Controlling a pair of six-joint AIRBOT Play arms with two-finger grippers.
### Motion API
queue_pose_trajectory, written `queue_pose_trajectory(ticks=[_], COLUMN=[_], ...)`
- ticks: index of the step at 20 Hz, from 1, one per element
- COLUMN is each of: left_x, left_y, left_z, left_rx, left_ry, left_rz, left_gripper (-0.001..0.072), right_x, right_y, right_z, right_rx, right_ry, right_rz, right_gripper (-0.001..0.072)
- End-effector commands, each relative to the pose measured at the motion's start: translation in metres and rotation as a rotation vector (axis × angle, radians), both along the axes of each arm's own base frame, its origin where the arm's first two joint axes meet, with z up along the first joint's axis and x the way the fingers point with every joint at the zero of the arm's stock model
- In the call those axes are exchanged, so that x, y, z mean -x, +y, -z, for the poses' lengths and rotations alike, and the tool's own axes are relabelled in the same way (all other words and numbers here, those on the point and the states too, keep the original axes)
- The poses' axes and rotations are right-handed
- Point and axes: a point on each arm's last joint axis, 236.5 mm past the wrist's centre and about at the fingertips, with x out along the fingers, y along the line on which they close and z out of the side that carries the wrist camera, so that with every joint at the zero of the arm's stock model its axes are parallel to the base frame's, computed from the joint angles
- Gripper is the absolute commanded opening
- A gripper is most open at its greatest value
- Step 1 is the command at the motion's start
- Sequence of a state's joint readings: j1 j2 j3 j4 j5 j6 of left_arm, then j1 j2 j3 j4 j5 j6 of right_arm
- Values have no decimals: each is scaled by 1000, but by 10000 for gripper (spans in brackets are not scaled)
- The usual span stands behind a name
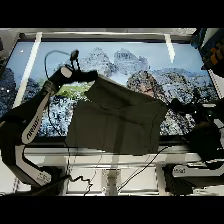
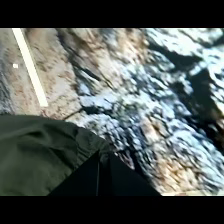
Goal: Fold the clothes and pants, and hang the long-sleeved shirts on hangers.
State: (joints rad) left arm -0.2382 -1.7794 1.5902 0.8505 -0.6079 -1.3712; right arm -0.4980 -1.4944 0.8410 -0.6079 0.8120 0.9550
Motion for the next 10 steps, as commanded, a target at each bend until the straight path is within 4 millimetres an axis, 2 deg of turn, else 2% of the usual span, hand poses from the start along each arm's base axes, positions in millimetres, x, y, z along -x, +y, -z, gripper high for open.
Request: queue_pose_trajectory(ticks=[1, 3, 4, 6, 10], left_x=[-37, -48, -52, -59, -79], left_y=[4, 9, 12, 13, 20], left_z=[-83, -107, -111, -103, -62], left_rx=[41, 55, 58, 57, 40], left_ry=[-212, -284, -306, -313, -301], left_rz=[-56, -93, -112, -134, -188], left_gripper=[6, 6, 6, 6, 7], right_x=[-26, -43, -49, -59, -83], right_y=[-5, -6, -6, -5, -6], right_z=[-32, -51, -57, -61, -62], right_rx=[16, 43, 59, 90, 196], right_ry=[-81, -131, -149, -173, -229], right_rz=[-18, -35, -37, -33, 13], right_gripper=[20, 20, 20, 20, 20])
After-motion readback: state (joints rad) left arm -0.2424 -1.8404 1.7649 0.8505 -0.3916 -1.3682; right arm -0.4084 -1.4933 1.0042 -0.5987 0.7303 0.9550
